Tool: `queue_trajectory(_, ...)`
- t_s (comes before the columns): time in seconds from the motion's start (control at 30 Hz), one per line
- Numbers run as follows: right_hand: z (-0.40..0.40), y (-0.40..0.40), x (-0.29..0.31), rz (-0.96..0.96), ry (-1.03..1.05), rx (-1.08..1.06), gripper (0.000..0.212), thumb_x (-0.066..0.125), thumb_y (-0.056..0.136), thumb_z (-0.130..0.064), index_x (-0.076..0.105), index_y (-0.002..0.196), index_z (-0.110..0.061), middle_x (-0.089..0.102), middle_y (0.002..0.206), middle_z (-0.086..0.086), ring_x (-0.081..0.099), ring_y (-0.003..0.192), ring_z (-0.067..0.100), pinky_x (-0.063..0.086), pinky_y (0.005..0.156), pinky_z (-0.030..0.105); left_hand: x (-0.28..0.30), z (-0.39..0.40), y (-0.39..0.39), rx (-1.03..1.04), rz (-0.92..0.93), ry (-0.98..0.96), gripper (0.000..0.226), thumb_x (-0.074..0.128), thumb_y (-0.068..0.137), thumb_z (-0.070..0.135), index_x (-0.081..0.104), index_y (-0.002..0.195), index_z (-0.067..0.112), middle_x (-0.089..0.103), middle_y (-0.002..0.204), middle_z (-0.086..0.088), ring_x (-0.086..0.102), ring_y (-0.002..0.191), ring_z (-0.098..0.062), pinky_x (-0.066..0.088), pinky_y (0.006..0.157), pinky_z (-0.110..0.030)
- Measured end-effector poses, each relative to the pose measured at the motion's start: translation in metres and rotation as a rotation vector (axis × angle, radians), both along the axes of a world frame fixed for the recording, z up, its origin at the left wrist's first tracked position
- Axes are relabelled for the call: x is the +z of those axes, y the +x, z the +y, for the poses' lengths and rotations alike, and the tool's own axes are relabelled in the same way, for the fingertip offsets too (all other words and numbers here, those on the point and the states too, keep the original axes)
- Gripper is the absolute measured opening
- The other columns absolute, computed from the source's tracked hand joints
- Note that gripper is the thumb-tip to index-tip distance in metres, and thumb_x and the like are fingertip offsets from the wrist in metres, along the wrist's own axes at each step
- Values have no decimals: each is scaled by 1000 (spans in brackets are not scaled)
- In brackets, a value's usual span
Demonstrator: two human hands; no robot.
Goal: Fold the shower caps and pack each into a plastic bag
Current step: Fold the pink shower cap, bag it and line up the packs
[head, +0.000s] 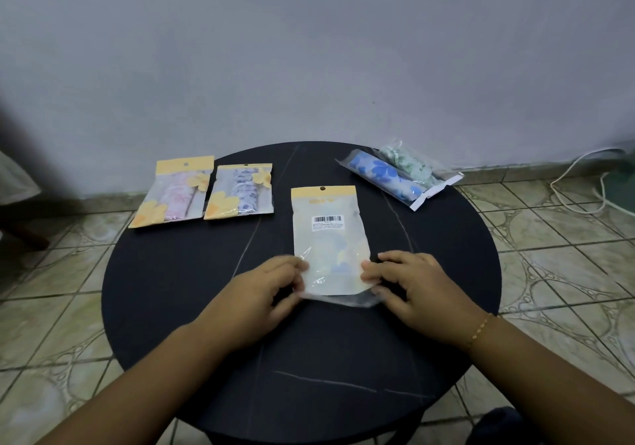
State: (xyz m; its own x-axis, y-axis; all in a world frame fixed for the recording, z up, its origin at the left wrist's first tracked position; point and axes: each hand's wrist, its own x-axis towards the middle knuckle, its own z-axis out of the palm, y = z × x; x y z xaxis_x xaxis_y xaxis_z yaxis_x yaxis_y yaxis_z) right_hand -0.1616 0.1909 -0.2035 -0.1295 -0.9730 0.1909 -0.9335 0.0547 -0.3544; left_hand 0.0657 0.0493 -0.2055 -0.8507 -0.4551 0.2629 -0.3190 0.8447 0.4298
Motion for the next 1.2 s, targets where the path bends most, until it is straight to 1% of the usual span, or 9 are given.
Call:
queue_trajectory(0.13, 1, 1, 4, 0, 29, -25, 25, 51, 92, -40, 61, 114, -43, 48, 131, -29, 32, 130, -1, 13, 99, 17, -2, -3, -2, 6, -24, -37, 46, 30, 80, 68, 55, 92, 32, 58, 126, 20, 43, 125, 7, 21, 114, -21)
queue_trajectory(0.23, 0, 0, 6, -31, 83, -59, 29, 45, 92, -48, 57, 119, -45, 44, 133, -31, 27, 131, -5, 8, 102, 19, -4, -6, -2, 61, -27, -61, 42, 30, 81, 64, 56, 88, 31, 61, 119, 23, 44, 121, 11, 1, 116, -19)
queue_trajectory(0.33, -4, 2, 9, -161, 95, -119, 32, 44, 90, -53, 60, 116, -44, 50, 125, -33, 29, 127, -10, 8, 108, 26, -2, -3, -3, 109, -38, 56, 26, 47, 83, 59, 52, 82, 34, 59, 116, 28, 38, 120, 19, -9, 116, -25)
queue_trajectory(0.4, -7, 5, 12, -213, 62, -148, 24, 49, 89, -51, 65, 105, -44, 52, 106, -40, 36, 118, -13, 11, 110, 30, 1, 0, -3, 144, -40, 170, 21, 53, 83, 55, 55, 85, 34, 59, 115, 29, 34, 120, 22, -15, 116, -30)
queue_trajectory(0.5, -11, 9, 15, -313, -28, -209, 11, 59, 86, -44, 70, 84, -43, 52, 77, -42, 44, 91, -21, 21, 110, 35, 2, 3, -7, 194, -22, 246, 35, 42, 76, 66, 62, 97, 45, 58, 116, 32, 31, 122, 21, -21, 113, -33)
queue_trajectory(0.63, -15, 15, 19, -408, -71, -291, 16, 66, 81, -43, 63, 65, -47, 58, 72, -36, 54, 95, -5, 31, 107, 38, 4, 5, -12, 274, -6, 237, 46, 37, 72, 68, 64, 103, 47, 52, 110, 41, 33, 120, 17, -22, 111, -34)
queue_trajectory(0.8, -16, 18, 18, -493, -113, -372, 11, 70, 79, -37, 70, 69, -34, 59, 71, -29, 51, 81, -10, 35, 104, 37, 4, 1, -21, 354, 78, 247, 22, 51, 79, 60, 66, 69, 46, 55, 79, 48, 44, 99, 21, -14, 111, -33)
queue_trajectory(1.0, -21, 20, 13, -521, -165, -419, 19, 73, 77, -35, 59, 67, -42, 63, 67, -22, 58, 80, -6, 37, 101, 34, -1, -9, -30, 438, 122, 205, 37, 58, 78, 57, 72, 61, 27, 65, 74, 31, 53, 86, 19, -3, 111, -29)
queue_trajectory(1.2, -26, 17, 10, -544, -154, -448, 17, 74, 77, -31, 57, 77, -37, 62, 54, -22, 59, 90, 2, 29, 98, 25, -5, -15, -35, 505, 87, 120, 47, 60, 77, 60, 54, 44, 26, 65, 61, 12, 58, 73, 3, 6, 113, -32)
